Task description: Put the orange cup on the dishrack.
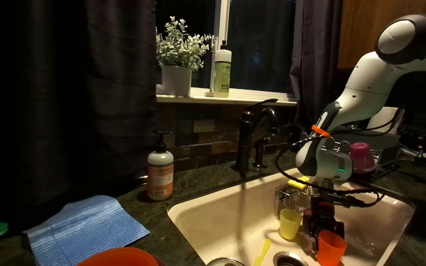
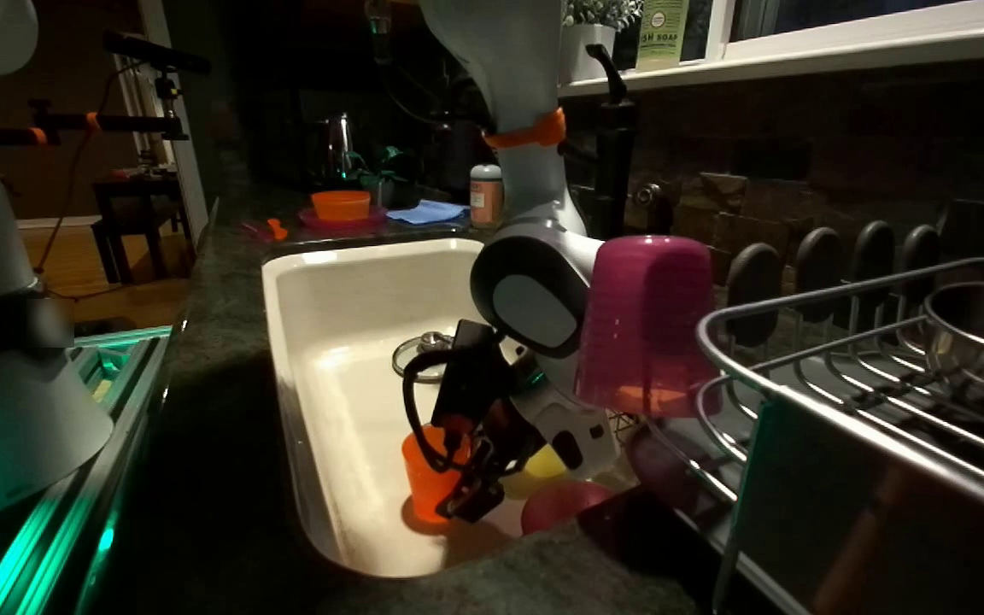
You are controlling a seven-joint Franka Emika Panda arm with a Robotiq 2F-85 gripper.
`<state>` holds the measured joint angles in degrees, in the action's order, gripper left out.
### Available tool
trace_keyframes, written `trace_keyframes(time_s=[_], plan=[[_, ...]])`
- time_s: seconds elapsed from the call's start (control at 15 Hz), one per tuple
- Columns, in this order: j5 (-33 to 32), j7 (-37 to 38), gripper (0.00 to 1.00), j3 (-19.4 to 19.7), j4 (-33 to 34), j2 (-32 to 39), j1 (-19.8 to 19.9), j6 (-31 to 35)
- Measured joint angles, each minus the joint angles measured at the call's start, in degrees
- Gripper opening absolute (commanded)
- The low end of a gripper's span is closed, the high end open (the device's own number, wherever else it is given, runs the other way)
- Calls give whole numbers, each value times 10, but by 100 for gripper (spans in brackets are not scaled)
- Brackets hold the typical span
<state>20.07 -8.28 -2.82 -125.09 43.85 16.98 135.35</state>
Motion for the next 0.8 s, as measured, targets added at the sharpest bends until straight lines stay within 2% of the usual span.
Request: trace_keyframes(time_s=[0.13, 0.8], plan=[[0, 0, 42, 3, 3, 2, -3, -5], [3, 5, 42, 4, 9, 1, -5, -11]])
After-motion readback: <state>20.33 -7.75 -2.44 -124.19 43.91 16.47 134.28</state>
